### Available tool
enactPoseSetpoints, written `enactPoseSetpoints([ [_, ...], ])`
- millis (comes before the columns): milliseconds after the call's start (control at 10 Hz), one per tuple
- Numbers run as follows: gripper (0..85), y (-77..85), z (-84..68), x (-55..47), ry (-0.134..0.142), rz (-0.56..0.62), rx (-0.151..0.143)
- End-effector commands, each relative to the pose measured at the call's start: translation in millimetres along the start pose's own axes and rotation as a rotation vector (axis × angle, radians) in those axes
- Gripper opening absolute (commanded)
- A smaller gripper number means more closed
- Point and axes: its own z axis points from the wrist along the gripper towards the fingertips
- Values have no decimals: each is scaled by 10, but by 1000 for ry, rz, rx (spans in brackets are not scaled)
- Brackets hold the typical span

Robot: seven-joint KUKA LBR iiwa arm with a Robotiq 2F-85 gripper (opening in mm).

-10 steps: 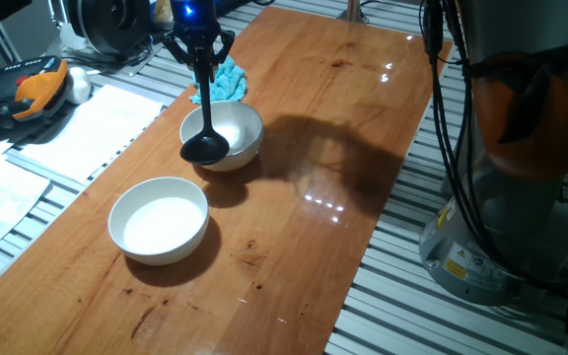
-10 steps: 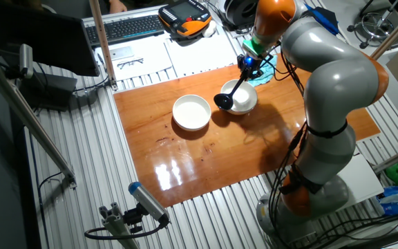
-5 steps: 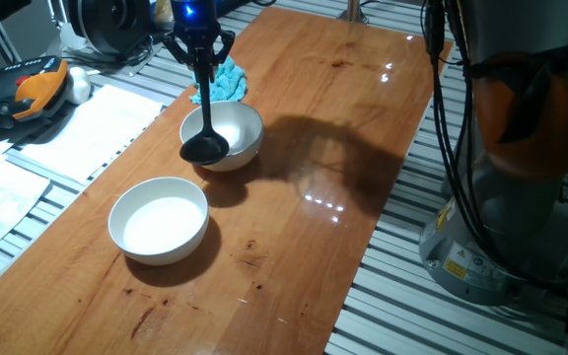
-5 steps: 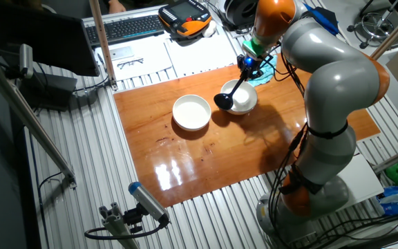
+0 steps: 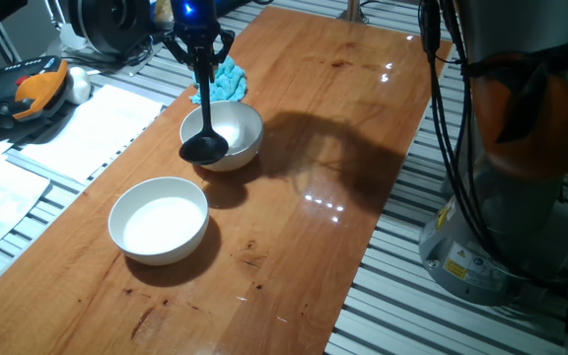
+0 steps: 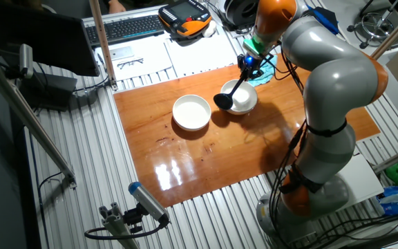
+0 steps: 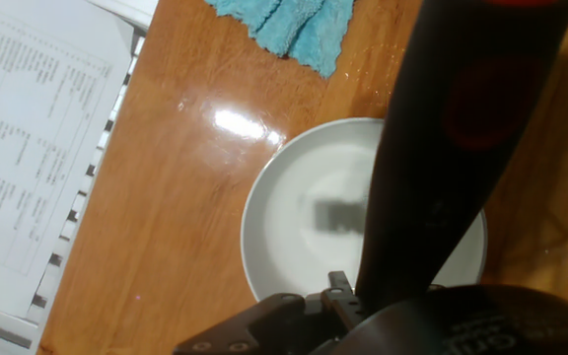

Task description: Scoop water with a large spoon from one bowl to another

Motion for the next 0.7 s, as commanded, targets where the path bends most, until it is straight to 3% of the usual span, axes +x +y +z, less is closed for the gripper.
enactPoseSetpoints([
  [0,0,0,0,-1,2,-11,-5],
  [100,0,0,0,-1,9,-23,-9],
  [500,0,0,0,-1,-34,-67,8],
  [600,0,0,0,-1,-18,-66,2],
])
